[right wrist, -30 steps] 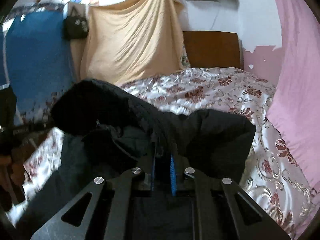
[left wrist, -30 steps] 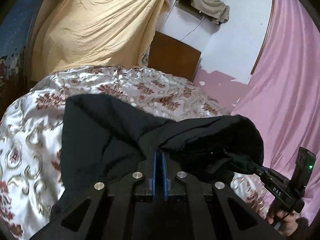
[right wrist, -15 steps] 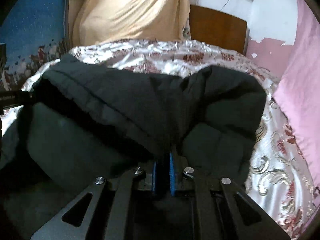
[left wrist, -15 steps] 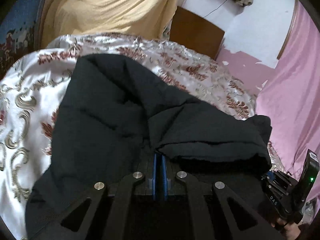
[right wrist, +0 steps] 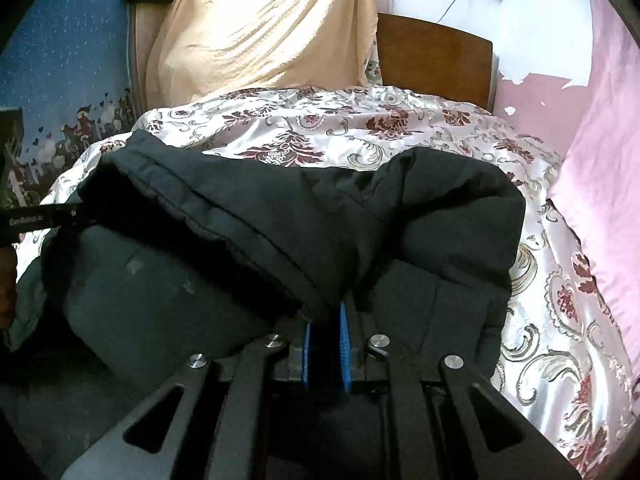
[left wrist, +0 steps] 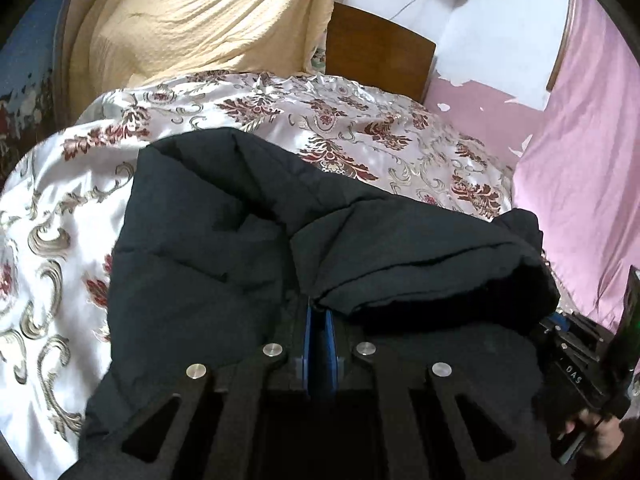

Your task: Fold large clothes

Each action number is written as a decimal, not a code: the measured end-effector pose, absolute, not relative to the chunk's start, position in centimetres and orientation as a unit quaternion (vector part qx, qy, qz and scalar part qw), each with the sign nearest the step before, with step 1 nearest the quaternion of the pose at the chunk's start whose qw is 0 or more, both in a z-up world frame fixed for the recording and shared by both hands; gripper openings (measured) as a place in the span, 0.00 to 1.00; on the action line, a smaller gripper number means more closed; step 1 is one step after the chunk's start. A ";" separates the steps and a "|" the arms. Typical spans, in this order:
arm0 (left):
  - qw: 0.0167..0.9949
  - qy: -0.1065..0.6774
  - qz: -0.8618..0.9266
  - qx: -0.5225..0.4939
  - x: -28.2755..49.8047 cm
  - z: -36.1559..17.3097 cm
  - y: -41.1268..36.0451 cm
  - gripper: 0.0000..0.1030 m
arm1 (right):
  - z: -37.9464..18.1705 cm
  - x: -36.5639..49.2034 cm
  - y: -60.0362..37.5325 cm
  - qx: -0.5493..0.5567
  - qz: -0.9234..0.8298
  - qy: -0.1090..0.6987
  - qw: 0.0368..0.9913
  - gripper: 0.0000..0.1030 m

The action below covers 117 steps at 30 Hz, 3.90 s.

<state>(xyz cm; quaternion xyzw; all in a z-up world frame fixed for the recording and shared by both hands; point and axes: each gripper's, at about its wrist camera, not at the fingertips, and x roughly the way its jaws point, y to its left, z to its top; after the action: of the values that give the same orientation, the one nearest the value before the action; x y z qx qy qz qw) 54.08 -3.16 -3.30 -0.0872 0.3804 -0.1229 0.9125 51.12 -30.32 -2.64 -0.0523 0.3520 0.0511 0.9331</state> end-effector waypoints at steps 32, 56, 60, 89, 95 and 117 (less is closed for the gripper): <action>0.935 0.292 -0.181 -0.090 51.4 3.1 0.0 0.60 | -2.1 57.2 -29.6 0.029 0.113 0.383 0.917 0.44; 0.906 0.406 -0.119 0.027 64.6 -7.6 -9.5 0.76 | -6.4 64.2 -28.6 -0.097 0.082 0.394 0.910 0.64; 0.905 0.408 -0.117 0.025 66.1 -8.2 -9.8 0.76 | -7.3 65.9 -28.8 -0.082 0.082 0.394 0.912 0.64; 0.920 0.385 -0.065 -0.031 54.6 -3.2 -5.5 0.99 | -2.4 53.2 -31.6 -0.015 0.062 0.354 0.933 0.90; 0.921 0.381 -0.074 -0.039 49.7 -1.4 -5.2 1.00 | 0.0 48.2 -31.3 -0.015 0.066 0.340 0.938 0.97; 0.939 0.337 -0.061 -0.015 35.8 3.6 -3.2 1.00 | 5.1 34.8 -31.7 0.008 0.065 0.311 0.948 0.98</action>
<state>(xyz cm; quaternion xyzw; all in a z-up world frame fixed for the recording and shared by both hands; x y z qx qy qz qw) 35.81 -3.24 3.59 -0.0148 0.3369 -0.0611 0.9394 34.83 -31.75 5.12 0.0082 0.3109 0.0654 0.9482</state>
